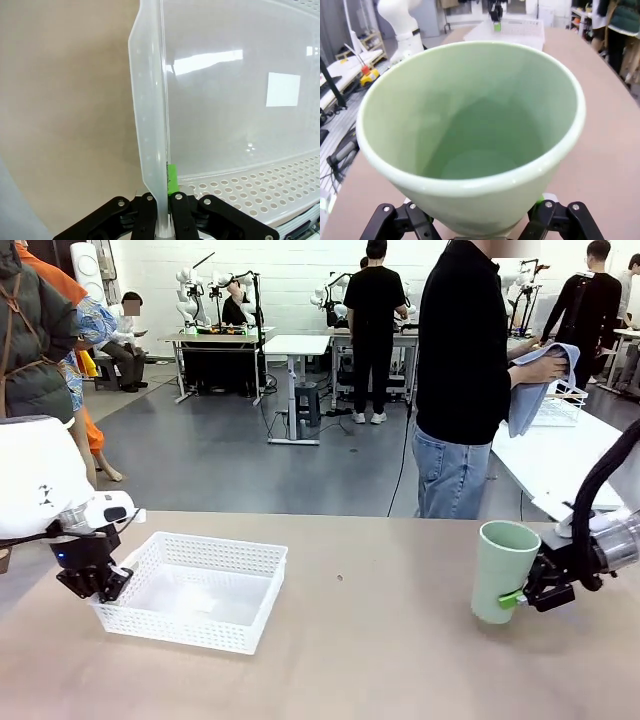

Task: Clean and organize the cups into the basket.
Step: Pick up the Organizing basket and move it to the center of the table, then pick up the Reusable plastic cup from the right side of the table and place it inside the Organizing basket.

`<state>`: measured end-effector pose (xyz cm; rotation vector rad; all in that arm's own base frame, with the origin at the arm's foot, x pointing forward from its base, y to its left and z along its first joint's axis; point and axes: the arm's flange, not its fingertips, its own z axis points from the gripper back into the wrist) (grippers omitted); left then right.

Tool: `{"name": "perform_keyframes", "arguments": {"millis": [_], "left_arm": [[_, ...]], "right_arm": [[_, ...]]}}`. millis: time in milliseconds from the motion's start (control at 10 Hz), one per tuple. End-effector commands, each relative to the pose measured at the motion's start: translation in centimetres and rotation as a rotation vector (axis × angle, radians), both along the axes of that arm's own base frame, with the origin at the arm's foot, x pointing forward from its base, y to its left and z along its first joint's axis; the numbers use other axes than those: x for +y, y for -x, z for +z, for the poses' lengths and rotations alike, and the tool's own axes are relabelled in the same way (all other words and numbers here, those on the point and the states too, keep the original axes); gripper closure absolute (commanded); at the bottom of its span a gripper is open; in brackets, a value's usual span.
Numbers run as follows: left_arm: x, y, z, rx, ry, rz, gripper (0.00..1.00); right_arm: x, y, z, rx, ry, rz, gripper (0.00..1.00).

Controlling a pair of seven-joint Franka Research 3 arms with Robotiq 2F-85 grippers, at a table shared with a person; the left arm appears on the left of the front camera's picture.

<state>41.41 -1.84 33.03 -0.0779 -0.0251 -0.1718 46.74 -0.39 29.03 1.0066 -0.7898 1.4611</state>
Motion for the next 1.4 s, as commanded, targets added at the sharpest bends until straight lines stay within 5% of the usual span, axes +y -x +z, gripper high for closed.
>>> {"name": "perform_keyframes", "arguments": {"millis": [0, 700, 800, 1300], "left_arm": [[-3.7, 0.9, 0.9, 0.038, 0.044, 0.048, 1.0], [-15.6, 4.0, 1.6, -0.081, -0.043, 0.226, 1.0], [-17.0, 4.6, 1.6, -0.108, -0.054, 0.218, 1.0], [-21.9, 6.0, 1.5, -0.144, -0.076, 0.196, 1.0]], "right_arm": [[-0.5, 4.5, 5.8, -0.039, -0.013, -0.094, 0.73], [-2.0, 10.2, 20.3, -0.11, -0.057, -0.269, 0.73], [-2.1, 9.2, 17.8, -0.123, -0.01, -0.197, 0.73], [-2.1, 9.2, 17.8, -0.123, -0.01, -0.197, 0.73]]}}
